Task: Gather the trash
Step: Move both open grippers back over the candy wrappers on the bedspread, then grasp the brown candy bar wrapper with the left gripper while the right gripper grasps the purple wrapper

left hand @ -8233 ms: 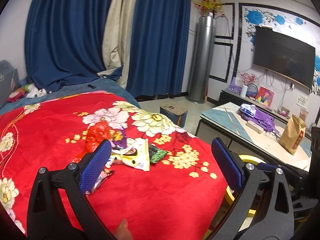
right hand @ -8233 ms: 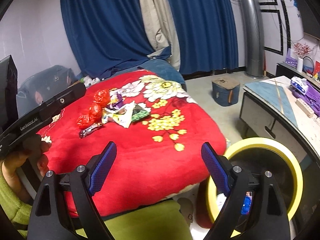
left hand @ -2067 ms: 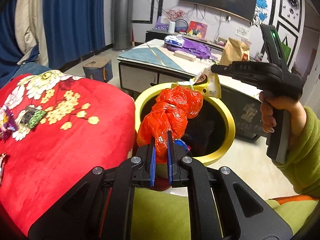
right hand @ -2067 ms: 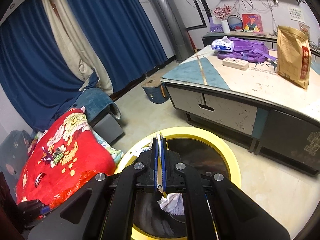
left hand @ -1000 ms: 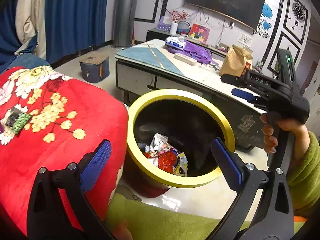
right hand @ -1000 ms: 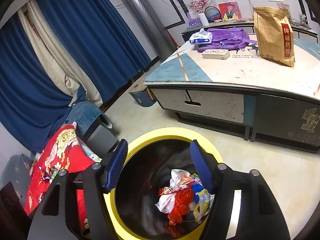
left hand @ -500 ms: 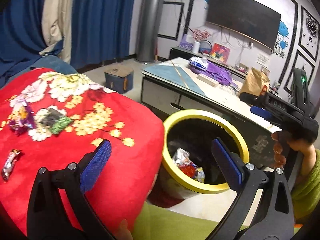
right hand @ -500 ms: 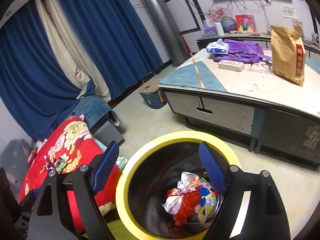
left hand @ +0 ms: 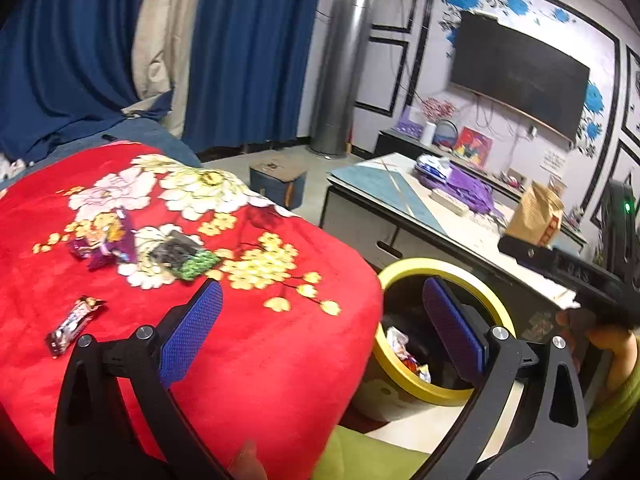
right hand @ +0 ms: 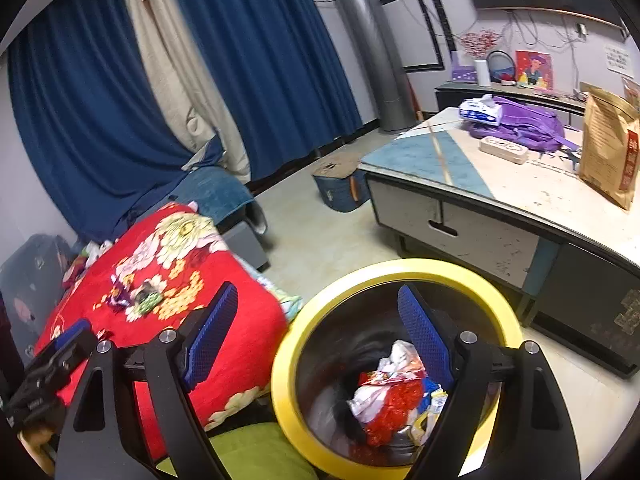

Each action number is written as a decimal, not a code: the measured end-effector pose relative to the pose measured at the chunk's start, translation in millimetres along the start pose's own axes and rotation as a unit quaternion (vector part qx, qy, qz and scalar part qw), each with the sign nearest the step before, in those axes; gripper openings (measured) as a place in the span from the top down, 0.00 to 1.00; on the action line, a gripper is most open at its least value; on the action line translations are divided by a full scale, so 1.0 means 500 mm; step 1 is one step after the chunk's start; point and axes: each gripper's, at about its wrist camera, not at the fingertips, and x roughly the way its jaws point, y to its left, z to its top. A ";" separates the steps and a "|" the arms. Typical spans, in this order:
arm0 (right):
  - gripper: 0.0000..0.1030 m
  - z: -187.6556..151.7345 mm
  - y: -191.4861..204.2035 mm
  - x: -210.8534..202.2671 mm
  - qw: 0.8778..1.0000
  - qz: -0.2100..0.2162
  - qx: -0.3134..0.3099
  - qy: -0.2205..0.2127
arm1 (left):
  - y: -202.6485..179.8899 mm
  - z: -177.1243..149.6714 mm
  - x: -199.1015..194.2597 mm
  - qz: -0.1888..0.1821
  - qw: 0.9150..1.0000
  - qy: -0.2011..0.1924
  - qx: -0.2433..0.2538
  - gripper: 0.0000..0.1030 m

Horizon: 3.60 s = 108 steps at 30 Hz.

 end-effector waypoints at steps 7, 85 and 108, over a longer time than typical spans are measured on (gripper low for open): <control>0.23 -0.016 0.077 0.011 0.999 0.029 -0.041 0.013 | 0.051 0.015 -0.026 0.020 0.999 -0.027 -0.035 0.11; 0.76 -0.031 0.648 0.476 0.940 0.205 -0.165 0.217 | 0.385 -0.077 -0.017 0.044 0.976 0.131 -0.169 0.85; 0.79 0.027 0.559 0.342 0.962 0.210 -0.123 0.126 | 0.397 -0.048 -0.058 0.023 0.979 0.067 -0.189 0.91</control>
